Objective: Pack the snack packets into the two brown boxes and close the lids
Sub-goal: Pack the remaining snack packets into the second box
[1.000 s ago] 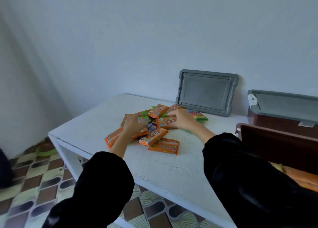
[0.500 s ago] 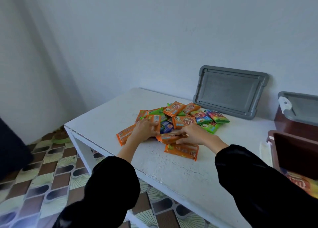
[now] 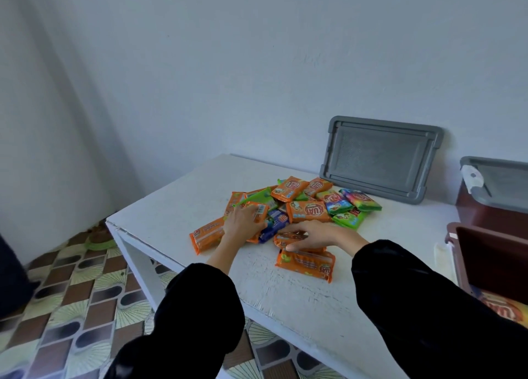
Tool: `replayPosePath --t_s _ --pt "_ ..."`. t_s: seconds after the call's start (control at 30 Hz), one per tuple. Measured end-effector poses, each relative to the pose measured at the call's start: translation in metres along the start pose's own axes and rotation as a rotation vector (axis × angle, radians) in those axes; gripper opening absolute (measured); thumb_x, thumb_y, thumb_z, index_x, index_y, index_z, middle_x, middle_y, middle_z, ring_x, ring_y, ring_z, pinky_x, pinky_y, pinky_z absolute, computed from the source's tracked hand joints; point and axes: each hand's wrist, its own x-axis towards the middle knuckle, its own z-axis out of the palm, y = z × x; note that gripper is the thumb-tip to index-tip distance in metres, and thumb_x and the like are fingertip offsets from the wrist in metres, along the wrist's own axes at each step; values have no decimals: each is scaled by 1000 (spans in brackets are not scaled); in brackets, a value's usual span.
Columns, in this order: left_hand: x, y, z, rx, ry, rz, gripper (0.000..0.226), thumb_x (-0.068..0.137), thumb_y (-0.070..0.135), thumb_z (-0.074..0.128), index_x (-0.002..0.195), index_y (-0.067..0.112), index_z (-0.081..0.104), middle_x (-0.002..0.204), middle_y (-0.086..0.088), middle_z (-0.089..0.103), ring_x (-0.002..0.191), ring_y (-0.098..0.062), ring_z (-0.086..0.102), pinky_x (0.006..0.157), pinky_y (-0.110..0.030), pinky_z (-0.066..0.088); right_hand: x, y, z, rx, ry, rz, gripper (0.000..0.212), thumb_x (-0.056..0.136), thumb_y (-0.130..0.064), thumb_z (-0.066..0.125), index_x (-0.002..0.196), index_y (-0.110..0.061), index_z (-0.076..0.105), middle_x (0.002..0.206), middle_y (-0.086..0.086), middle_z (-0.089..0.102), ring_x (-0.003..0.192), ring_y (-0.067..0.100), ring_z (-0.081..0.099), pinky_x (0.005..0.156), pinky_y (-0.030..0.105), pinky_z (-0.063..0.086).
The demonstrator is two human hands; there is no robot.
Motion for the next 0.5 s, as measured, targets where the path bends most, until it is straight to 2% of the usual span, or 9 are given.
replayPosePath --t_s 0.17,0.33,0.43,0.5 --pt "0 3 -1 -25 58 44 57 80 34 68 131 19 51 130 -3 57 114 -22 55 85 -33 48 5 -2 -4 39 -19 11 60 85 -30 65 139 -34 39 150 -1 34 138 22 32 111 36 27" --pt "-4 5 -6 -81 96 41 55 71 28 76 123 18 61 123 -1 63 101 -17 61 75 -27 49 6 -2 -6 -2 73 39 64 75 -20 76 132 -34 50 140 1 46 126 23 43 93 29 38" --pt "-9 13 -12 -110 78 79 55 70 24 77 122 20 62 116 -3 66 79 -12 57 61 -20 44 -9 0 -21 -14 136 56 64 72 -19 78 129 -32 53 132 4 52 119 23 48 86 28 39" --pt "-13 24 -19 -128 58 137 53 69 22 77 120 24 63 100 -3 67 61 -7 49 49 -14 38 -28 5 -41 0 150 72 65 70 -19 79 129 -31 53 130 5 55 118 22 50 85 28 40"
